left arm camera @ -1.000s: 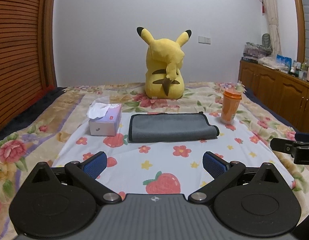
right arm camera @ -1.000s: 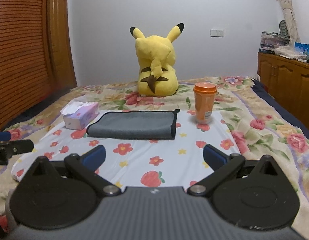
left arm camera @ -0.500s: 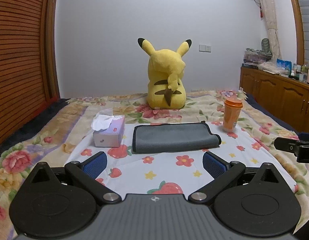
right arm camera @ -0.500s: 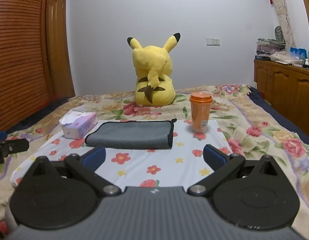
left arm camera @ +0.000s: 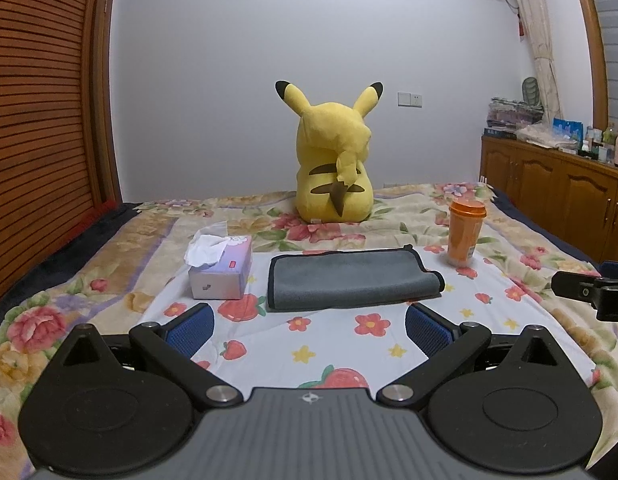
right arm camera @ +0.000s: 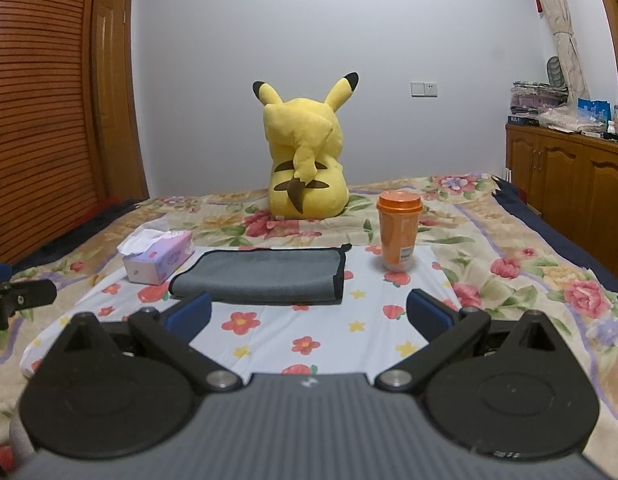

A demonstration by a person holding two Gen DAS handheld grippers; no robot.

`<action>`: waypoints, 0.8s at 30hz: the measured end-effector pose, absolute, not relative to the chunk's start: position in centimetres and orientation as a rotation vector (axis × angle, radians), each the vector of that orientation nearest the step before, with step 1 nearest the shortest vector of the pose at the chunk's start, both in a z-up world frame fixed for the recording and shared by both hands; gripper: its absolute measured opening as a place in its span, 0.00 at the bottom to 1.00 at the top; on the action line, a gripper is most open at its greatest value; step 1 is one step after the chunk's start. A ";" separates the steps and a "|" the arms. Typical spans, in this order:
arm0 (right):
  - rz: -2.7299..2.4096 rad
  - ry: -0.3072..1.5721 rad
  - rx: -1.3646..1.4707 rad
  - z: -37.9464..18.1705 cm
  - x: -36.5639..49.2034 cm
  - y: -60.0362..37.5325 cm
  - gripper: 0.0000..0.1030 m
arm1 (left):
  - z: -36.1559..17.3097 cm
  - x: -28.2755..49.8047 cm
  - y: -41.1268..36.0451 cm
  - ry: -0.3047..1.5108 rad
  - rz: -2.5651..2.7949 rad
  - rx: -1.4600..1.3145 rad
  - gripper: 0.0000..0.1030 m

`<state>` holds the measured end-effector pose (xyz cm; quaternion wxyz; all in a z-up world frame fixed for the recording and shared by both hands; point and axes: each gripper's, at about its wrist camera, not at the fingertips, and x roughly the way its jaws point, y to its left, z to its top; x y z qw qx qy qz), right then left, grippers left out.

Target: Fold towel

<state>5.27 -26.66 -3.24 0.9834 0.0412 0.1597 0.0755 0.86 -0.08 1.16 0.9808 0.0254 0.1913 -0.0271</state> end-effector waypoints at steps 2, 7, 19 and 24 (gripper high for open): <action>0.151 0.320 0.082 -3.2 5.3 -26.7 1.00 | 1.1 0.8 -0.1 0.386 -0.055 0.053 1.00; 0.151 0.320 0.082 -3.2 5.3 -26.7 1.00 | 1.0 0.8 -0.1 0.387 -0.054 0.055 1.00; 0.152 0.320 0.083 -3.3 5.2 -26.7 1.00 | 1.0 0.8 -0.1 0.387 -0.054 0.058 1.00; 0.150 0.317 0.084 -3.2 5.2 -26.8 1.00 | 1.0 0.8 0.0 0.386 -0.054 0.057 1.00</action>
